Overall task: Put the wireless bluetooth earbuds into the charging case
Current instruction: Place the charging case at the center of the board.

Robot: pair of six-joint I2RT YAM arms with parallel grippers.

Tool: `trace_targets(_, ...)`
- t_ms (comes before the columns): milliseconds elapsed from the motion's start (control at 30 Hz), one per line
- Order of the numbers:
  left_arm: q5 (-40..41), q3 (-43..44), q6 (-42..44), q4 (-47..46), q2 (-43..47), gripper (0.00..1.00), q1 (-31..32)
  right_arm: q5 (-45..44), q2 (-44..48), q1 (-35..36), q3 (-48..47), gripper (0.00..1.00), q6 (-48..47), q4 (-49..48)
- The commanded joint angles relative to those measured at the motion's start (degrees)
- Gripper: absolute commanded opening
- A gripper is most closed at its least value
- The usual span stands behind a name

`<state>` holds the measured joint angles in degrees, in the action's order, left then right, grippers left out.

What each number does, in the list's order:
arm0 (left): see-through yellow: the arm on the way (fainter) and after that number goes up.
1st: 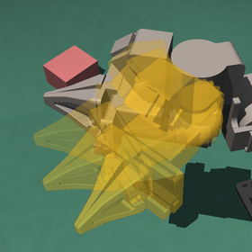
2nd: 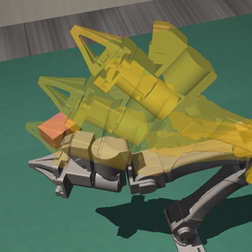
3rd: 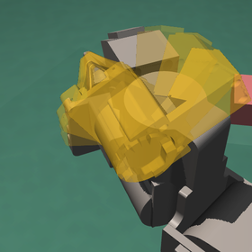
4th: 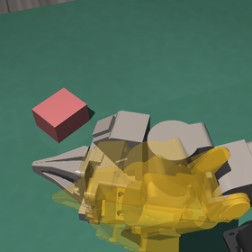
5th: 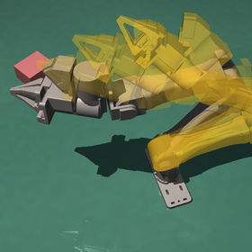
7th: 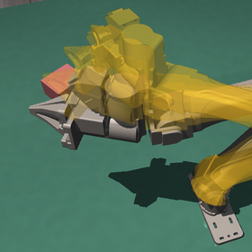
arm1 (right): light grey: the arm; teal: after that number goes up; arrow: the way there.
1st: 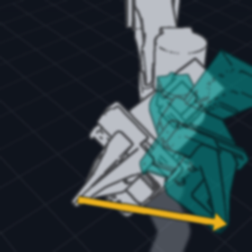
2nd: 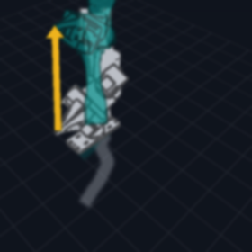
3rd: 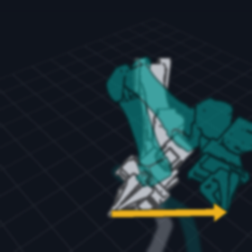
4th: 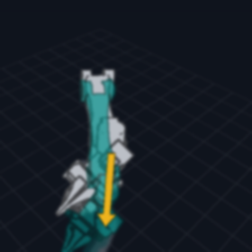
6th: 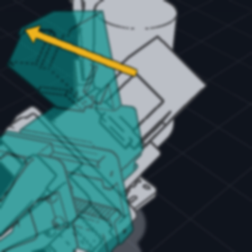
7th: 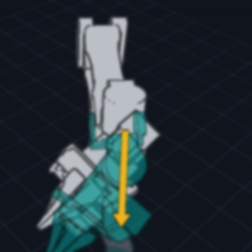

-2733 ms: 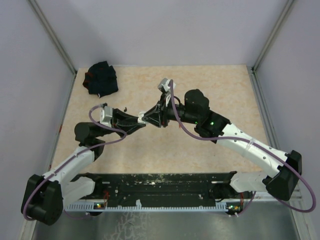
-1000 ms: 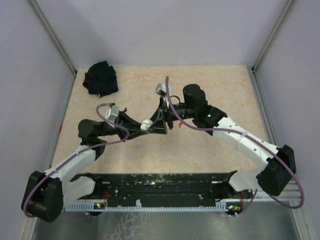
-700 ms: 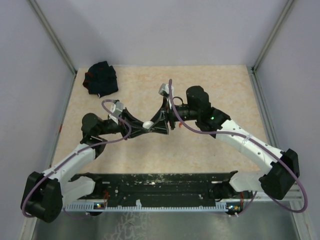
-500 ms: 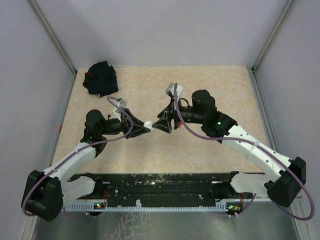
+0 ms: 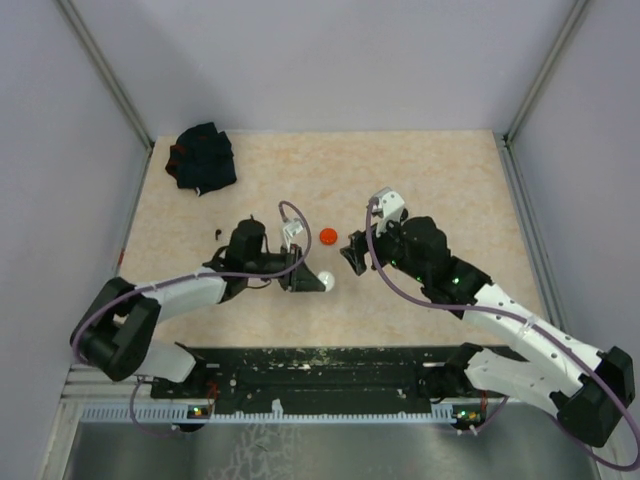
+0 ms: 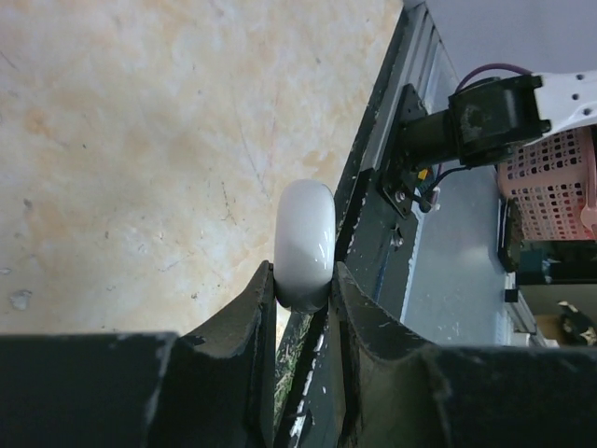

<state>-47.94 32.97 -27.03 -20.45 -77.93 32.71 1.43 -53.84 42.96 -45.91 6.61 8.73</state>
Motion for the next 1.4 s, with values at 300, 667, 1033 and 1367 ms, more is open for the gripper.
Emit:
trace_targets(300,8.7,8.7,-6.2,-1.8,-21.5,0.08,10.4,-5.8,3.4,0.0,5.5,0.77,1.4,-5.4)
trace_targets(667,18.5,13.9,-4.1,11.2,-24.9,0.39,11.2,-5.5,3.5,0.0,6.0,0.77,1.7,-5.5)
trace_targets(1033,25.8,15.3,-1.2,19.5,-20.1,0.70,11.3,-7.2,2.7,0.0,5.3,0.79,1.7,-4.4)
trace_targets(1367,31.5,15.6,3.4,28.4,-9.8,0.89,10.9,-11.4,2.6,-0.1,4.8,0.94,3.2,-4.3)
